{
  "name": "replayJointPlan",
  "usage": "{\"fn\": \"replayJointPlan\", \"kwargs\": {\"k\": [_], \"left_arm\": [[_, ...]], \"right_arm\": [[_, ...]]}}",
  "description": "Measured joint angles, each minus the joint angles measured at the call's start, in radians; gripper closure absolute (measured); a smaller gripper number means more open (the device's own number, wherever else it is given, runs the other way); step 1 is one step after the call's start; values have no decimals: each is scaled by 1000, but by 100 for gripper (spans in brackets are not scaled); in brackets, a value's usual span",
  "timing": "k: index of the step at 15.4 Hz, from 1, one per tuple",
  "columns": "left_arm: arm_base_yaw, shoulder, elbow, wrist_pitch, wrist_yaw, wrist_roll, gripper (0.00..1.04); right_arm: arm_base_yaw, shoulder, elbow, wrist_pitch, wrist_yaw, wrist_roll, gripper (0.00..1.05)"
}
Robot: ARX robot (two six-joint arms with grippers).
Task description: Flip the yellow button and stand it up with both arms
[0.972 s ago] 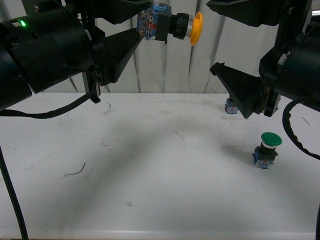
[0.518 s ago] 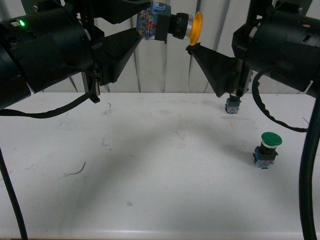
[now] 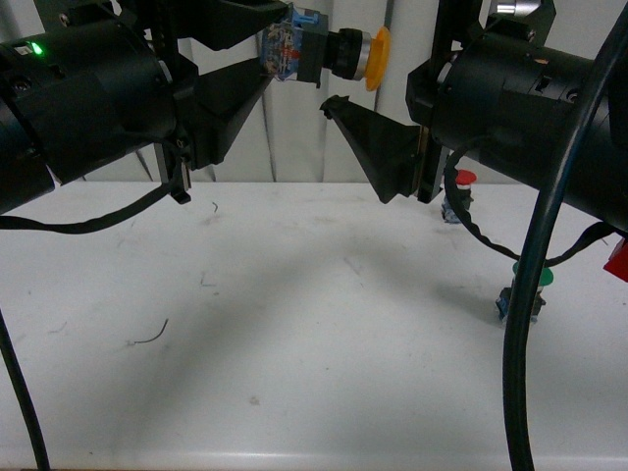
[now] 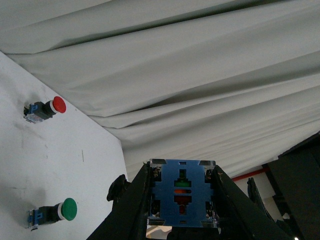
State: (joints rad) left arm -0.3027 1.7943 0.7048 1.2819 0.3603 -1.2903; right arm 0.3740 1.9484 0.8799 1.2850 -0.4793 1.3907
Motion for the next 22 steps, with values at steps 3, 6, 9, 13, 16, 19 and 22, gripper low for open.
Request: {"fn": "replayJointPlan", "kwargs": {"k": [3,6,9,13,16,19,22], "left_arm": [[2,-1,0,-2,0,0,74],[3,-3,0,0,4,-11,75],[5,-3,0,-6,3,-35,75],[6,-3,0,-14,3,-37,75],[13,-3,0,-26,17,-18,52],[64,-3,14,-50,18,-5,18],[137,-14,21,-88,38,14,7]], "right_arm": [[0,0,-1,0,3,-3,33],[0,0,-9,-1,11,-2,67],[-1,0,-9,6,19,27,76],[-5,0,-10,4,19,27,76],[-9,0,-12,-2,13,3,77],[-29,0,-20,-2,19,-4,77],[-34,0,-23,-2,21,-4,77]]}}
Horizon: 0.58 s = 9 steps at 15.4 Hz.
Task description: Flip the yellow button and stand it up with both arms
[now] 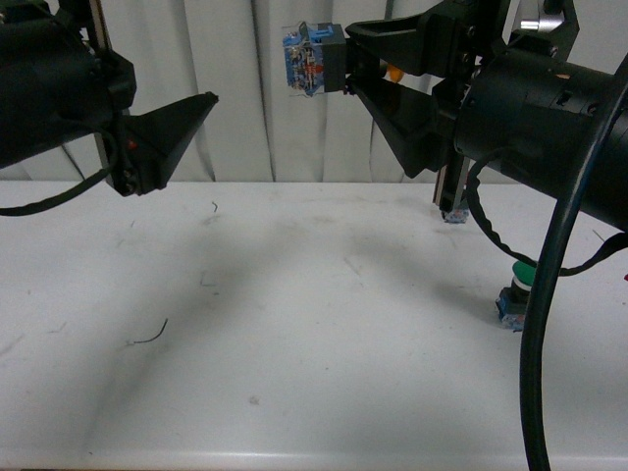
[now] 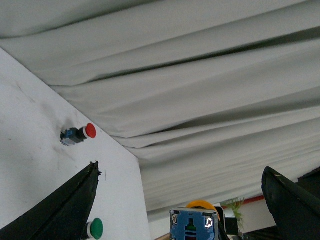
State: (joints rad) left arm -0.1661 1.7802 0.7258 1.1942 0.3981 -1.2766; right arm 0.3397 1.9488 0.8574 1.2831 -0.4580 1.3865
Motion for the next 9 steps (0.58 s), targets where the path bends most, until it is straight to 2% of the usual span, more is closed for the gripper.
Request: {"fn": "replayJointPlan", "kwargs": {"k": [3,6,8,9], "left_arm": [[113,-61,-11,-43,14,73,7],[236,-245,-104,-95,31,270,7],[301,-365,-182,-187,53,414,7],[289,-464,-212,-353,-90,555,16]], "right_arm": [[-28,0,-9,0,2,0,77],[-48,0,-11,0,4,0,77],[-48,0,-11,-1,3,0,77],[-51,0,-11,0,3,0,77]]}}
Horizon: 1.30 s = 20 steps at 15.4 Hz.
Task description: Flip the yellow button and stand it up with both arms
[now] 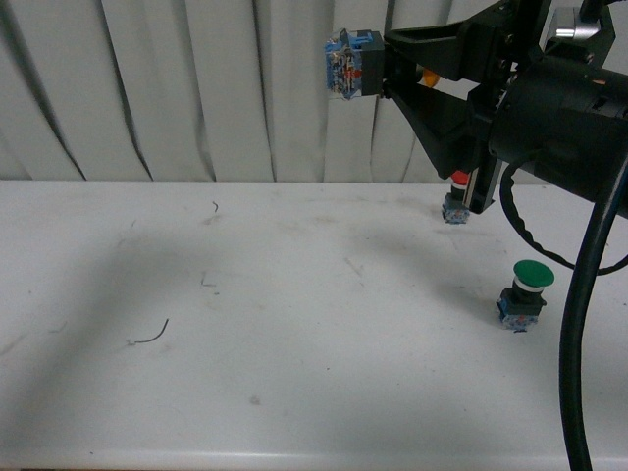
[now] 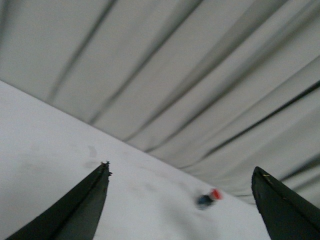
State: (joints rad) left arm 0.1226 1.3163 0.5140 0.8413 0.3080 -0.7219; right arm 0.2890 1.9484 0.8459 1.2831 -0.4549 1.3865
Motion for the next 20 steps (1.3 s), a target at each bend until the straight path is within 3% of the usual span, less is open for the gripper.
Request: {"fn": "replayJointPlan", "kwargs": {"k": [2,3,7,8,15,16,20], "left_arm": [[-31,-210,-131,-113,-194,399,39],[-37,-250,-166,-105,-217,529,50],[-120,-384,-315,-116,-302,693,98],[-129,-425,-336,-125,-298,703,103],[-122,-730,-468,-309,-309,704,103],[-122,-734,-497,-253,-309,704,103],[-122,-869,-505,-392,-309,705,103]], "right_arm": [[-3,-1,-4,-1,-7,-4,77],[-5,-2,-9,0,-7,-9,77],[-9,-4,-19,0,-6,-30,77],[-9,-4,-23,0,-6,-34,77],[-7,-4,-24,-1,5,-54,77],[-6,-4,-24,-1,5,-57,77],[0,-4,-24,-2,6,-70,77]]}}
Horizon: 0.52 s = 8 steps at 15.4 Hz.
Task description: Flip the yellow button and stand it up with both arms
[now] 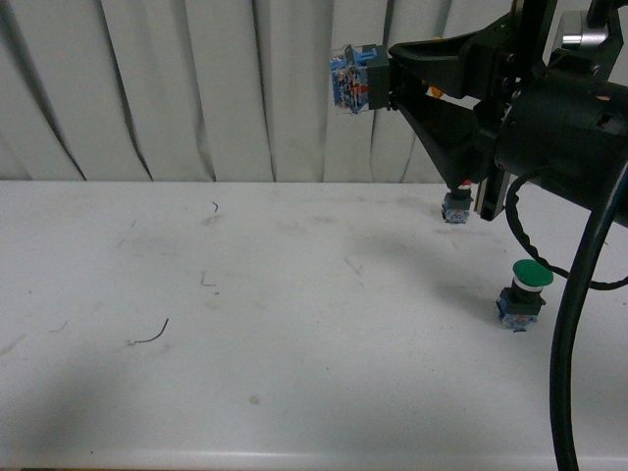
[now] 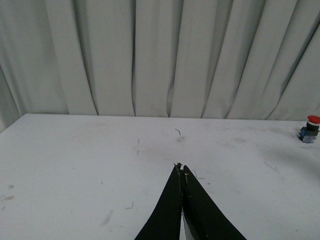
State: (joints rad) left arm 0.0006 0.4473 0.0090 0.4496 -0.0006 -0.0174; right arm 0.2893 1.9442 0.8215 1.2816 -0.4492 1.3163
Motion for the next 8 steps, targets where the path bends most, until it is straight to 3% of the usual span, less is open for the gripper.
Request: {"fn": "replayJointPlan", "kwargs": {"k": [8], "left_arm": [[0,-190,0,-193,0,0,103]], "right_arm": [[6,0,0,1,0,-2,77]]}}
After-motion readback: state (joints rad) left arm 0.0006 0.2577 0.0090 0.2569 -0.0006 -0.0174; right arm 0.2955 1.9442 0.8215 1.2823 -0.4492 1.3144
